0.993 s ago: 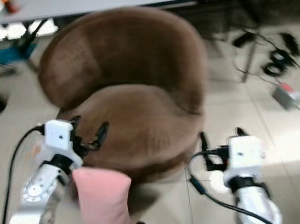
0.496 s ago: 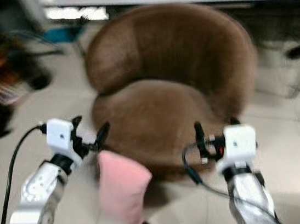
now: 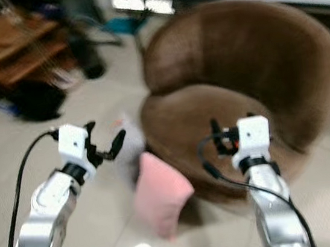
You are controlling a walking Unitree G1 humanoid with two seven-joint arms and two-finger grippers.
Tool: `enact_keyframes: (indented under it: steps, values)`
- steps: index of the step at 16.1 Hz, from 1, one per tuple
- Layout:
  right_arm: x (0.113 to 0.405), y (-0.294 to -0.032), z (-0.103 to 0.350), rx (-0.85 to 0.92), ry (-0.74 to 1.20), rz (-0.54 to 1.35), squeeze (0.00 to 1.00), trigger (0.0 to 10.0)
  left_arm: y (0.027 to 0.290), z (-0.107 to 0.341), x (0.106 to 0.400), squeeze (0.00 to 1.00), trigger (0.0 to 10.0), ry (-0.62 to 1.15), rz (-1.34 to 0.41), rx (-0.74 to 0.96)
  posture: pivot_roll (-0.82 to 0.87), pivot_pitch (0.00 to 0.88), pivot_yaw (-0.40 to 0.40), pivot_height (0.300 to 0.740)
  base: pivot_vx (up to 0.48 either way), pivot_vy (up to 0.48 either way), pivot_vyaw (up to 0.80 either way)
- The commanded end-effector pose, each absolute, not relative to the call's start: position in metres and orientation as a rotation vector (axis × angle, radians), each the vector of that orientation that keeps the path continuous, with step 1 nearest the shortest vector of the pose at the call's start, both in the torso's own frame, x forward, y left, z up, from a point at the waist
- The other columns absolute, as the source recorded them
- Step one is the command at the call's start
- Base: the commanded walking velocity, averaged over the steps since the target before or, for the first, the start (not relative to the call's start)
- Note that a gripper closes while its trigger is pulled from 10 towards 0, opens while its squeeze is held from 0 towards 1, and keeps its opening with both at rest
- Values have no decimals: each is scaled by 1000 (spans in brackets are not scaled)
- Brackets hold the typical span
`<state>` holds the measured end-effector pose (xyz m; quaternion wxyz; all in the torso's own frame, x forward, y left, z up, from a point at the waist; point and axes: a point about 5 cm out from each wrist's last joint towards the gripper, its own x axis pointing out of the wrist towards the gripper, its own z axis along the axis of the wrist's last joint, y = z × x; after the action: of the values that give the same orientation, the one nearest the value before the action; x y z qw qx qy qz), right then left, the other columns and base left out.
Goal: Move the pillow to the sofa from floor
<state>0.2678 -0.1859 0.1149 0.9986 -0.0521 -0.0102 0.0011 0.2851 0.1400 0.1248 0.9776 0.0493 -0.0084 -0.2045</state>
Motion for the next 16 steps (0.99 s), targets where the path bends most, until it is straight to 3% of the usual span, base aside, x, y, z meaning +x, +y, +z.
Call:
enact_keyframes:
  steps: [1, 10, 16]
  values:
    - [273, -177, 121, -94, -52, 31, 0, 10000, 144, 121, 284, 0, 10000, -6, -391, 110, 25, 101, 43, 740, 0, 0, 800]
    - [277, -177, 123, -69, -88, 35, 0, 10000, 141, 124, 297, 0, 10000, -36, -398, 152, 14, 89, 47, 740, 0, 0, 792]
    - [281, -183, 121, -132, -57, -50, 0, 10000, 139, 125, 306, 0, 10000, -42, -393, 171, 13, 86, 40, 740, 0, 0, 0]
